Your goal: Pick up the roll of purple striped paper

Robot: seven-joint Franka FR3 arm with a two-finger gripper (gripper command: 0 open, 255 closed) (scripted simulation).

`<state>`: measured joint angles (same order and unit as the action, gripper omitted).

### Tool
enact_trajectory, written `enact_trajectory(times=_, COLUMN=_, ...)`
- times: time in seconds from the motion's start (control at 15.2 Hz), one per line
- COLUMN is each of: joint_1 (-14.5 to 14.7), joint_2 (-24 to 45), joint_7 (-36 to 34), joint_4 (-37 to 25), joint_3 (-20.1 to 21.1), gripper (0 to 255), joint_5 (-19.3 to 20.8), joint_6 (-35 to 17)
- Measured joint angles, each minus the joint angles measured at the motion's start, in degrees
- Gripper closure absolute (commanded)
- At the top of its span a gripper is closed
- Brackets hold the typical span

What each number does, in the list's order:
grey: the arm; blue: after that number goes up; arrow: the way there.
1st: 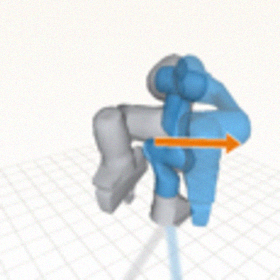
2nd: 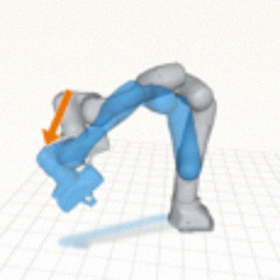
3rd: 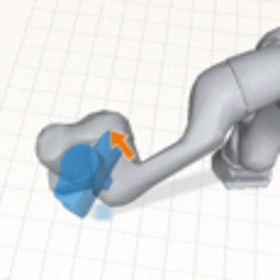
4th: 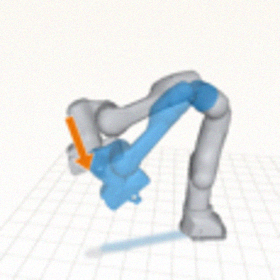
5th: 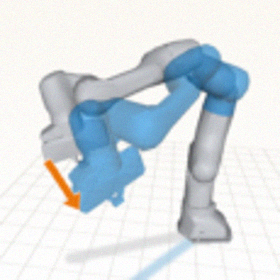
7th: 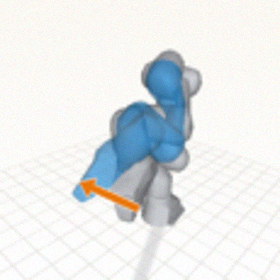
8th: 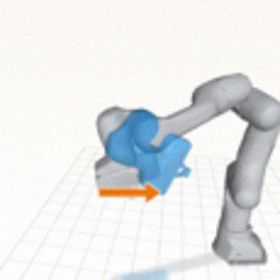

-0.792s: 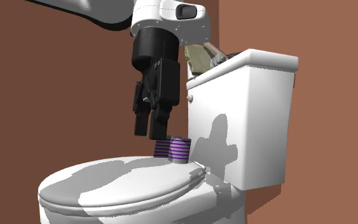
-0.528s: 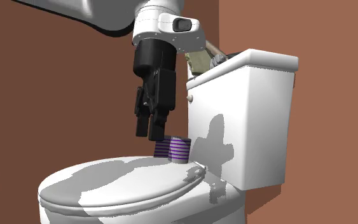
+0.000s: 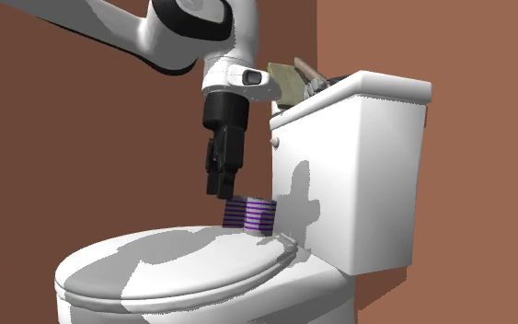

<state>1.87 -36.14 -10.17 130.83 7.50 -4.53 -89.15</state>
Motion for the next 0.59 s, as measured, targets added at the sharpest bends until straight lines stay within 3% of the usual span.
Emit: enact_trajectory(times=0.59, joint_1=1.5, joint_2=12.3, joint_7=-14.9, joint_4=-8.8, joint_3=9.6, gripper=0, joint_5=-4.6, joint_6=-4.8)
